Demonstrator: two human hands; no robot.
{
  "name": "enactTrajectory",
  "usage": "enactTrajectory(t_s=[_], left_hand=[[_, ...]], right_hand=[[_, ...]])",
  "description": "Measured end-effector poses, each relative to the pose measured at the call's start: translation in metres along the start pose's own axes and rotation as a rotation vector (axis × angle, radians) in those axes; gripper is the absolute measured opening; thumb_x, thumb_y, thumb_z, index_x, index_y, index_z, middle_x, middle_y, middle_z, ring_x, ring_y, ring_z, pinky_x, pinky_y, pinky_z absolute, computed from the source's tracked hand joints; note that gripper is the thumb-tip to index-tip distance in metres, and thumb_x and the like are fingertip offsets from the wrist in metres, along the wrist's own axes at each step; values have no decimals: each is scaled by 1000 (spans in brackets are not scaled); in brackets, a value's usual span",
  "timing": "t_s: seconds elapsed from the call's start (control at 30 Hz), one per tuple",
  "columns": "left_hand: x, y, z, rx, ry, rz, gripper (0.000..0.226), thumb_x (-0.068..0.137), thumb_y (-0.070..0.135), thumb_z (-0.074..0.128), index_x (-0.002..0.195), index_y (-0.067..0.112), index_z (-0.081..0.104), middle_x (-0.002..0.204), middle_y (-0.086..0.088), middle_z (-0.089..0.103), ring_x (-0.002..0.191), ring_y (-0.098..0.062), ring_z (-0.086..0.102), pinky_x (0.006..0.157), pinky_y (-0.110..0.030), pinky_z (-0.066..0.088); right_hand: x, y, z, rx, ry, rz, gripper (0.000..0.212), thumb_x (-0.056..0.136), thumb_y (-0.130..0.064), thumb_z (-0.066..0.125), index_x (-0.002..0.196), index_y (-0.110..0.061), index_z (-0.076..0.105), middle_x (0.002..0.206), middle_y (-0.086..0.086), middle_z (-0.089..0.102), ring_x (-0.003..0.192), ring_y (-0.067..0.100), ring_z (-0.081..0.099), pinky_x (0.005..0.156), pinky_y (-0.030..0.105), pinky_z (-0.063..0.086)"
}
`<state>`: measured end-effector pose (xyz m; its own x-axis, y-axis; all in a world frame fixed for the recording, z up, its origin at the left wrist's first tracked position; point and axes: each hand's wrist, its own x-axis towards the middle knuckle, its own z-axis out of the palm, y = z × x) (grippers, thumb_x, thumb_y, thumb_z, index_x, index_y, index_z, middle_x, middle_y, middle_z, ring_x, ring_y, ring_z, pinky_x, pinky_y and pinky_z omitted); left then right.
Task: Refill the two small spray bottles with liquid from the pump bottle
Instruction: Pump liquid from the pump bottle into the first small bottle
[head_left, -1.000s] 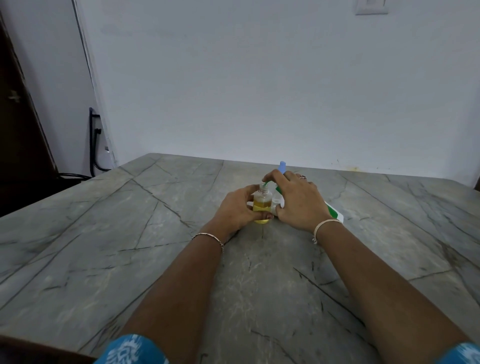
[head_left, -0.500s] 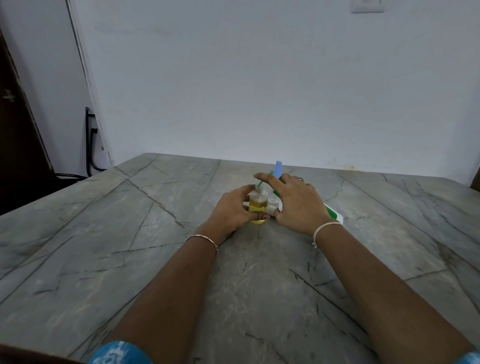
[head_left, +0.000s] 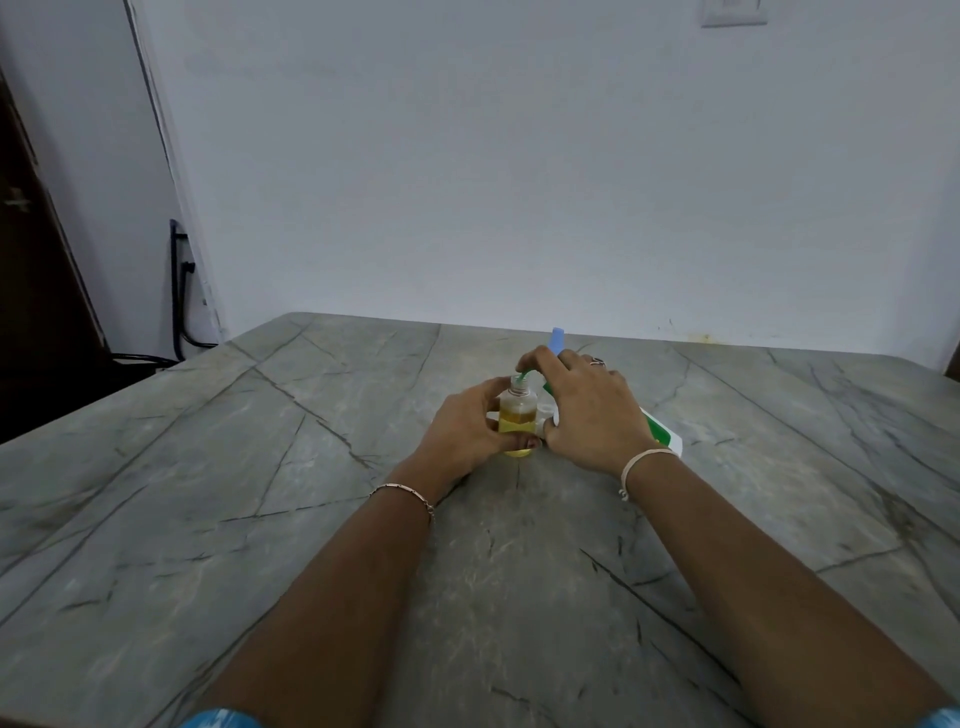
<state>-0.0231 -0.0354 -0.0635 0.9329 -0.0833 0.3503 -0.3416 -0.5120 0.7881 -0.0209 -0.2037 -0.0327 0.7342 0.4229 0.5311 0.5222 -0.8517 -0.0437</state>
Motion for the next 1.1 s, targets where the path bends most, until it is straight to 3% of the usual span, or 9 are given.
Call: enactTrajectory(t_s=[0.33,0.7,0.8,1.1], left_hand=[[1,-2,0,-13,-8,-11,72,58,30,89,123,31,58,110,5,72,95,-12,70,91,-41,55],[0,-1,1,-39,-3,-14,71,63,22,89,126,31,57,112,5,70,95,-12,70,92,-39,55],[1,-5,1,-59,-6,-19,74,57,29,89,125,32,58,111,5,71,95,-12,70,91,-41,56],[0,-5,1,-52,-3,-13,70,61,28,89,122,37,57,111,4,71,97,-13,70,91,-41,55]], right_hand=[[-4,7,-2,23,-32,-22,80,77,-30,65,143,-46,22,104,0,54,96,24,54,87,43,49],[-1,4,-2,11,-11,-31,61,77,-27,64,129,-36,35,112,0,57,101,25,56,90,44,48],[0,7,-2,41,-11,-41,61,77,-26,63,129,-37,35,108,-2,56,99,24,56,88,43,48],[-3,9,-2,32,-20,-55,67,78,-27,63,137,-37,33,107,-1,55,99,25,55,87,40,46]])
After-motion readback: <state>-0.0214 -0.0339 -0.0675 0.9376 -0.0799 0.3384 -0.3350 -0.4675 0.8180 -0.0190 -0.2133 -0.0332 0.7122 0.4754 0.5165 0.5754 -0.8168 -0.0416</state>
